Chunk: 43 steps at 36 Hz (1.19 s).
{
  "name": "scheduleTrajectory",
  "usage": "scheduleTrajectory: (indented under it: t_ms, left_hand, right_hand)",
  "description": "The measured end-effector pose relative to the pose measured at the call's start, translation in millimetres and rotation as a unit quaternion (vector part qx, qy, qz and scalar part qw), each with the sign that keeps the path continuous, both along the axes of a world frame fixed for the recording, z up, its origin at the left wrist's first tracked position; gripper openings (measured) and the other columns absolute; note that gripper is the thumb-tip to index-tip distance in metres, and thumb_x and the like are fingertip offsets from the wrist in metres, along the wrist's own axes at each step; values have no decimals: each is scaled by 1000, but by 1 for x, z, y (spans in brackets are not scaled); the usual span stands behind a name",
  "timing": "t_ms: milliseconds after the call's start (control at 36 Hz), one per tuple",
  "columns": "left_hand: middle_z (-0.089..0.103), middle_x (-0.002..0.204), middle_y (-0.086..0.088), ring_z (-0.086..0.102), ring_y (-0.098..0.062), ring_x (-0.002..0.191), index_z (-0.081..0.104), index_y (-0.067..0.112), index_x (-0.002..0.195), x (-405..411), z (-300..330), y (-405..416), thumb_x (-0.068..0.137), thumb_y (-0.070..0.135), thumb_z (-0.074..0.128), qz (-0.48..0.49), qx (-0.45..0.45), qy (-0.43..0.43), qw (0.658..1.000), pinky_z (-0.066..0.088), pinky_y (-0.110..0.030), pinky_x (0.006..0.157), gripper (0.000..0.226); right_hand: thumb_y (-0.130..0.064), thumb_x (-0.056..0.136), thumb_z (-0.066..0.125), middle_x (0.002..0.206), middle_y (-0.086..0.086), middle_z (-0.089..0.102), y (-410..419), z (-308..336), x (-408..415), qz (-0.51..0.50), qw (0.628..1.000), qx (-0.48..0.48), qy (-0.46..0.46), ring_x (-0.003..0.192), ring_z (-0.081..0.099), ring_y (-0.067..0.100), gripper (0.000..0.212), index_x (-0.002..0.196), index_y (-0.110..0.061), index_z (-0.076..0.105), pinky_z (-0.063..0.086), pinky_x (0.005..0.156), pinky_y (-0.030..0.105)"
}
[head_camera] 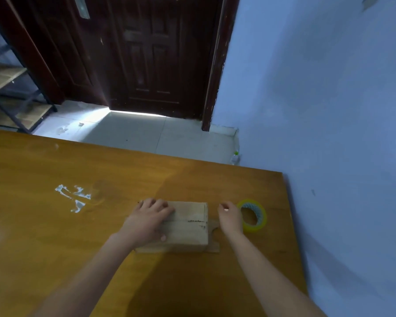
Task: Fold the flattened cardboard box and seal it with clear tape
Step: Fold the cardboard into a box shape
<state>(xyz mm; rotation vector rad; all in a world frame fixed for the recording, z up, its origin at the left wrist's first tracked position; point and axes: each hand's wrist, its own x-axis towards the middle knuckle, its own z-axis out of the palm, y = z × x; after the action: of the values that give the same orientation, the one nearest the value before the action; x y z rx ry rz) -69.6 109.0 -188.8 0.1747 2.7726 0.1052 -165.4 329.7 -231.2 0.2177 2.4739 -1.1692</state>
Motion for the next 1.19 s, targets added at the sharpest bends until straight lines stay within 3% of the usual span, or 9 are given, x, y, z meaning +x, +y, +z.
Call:
scheduleTrajectory:
  t_ms: [139,250,417,611,722,833,917,1000,1194]
  left_hand:
    - [15,150,5,11,-27,138,21,28,148,8,-7,8,85,44,54,42,30,-9,999,4,-46,117,72]
    - [16,154,-1,8,-29,141,30,21,144,15,-19,14,72,54,20,76,57,17,995,-3,-47,117,79]
    - [61,123,-14,56,-37,115,65,9,102,18,-38,34,88,51,27,130,33,66,989,42,-63,95,58]
    - [53,133,-15,37,-32,131,60,6,109,22,-61,36,99,50,11,129,62,116,983,21,-61,103,67]
    - [51,136,-13,29,-28,133,60,10,110,20,-66,33,98,53,11,135,62,121,981,17,-59,105,67]
    - [50,138,-10,26,-25,134,60,12,111,20,-64,31,97,55,11,139,63,131,980,11,-54,107,66]
    - [49,139,-10,25,-25,135,59,12,112,19,-65,31,96,56,12,136,69,142,978,9,-54,108,67]
    - [45,143,-9,21,-24,139,57,11,117,19,-65,32,95,59,10,134,78,147,977,4,-52,111,71]
    - [28,153,-4,7,-20,145,48,12,129,19,-66,32,88,67,4,139,90,171,971,-13,-45,114,81]
  right_hand:
    - [-33,98,43,138,-4,44,-24,31,25,123,987,-25,102,129,40,13,40,135,-20,46,36,108,35]
    - [-32,97,38,148,-3,34,-46,20,43,282,938,112,165,139,28,16,47,142,-21,37,26,114,36]
    - [-36,85,35,122,-5,63,-53,-3,64,302,885,250,249,114,60,18,44,117,-23,62,50,90,36]
    - [-27,94,41,144,-6,38,-41,2,56,295,923,140,202,136,30,15,43,137,-22,43,23,111,36]
    - [-19,94,48,135,-1,40,-19,9,21,157,967,67,191,128,32,16,39,133,-16,47,31,109,33]
    - [-29,95,49,132,7,46,27,-4,-20,34,975,187,112,127,37,25,40,129,-9,48,34,104,37]
    - [-45,93,47,129,8,52,58,-25,-33,60,961,269,16,129,39,28,48,128,-12,48,28,108,43]
    - [-51,91,48,102,5,63,74,-49,-33,141,955,254,-61,97,60,25,49,123,-14,49,42,99,49]
    - [-33,96,46,112,1,62,74,-58,-20,197,917,346,6,108,57,21,24,117,-21,49,29,108,49]
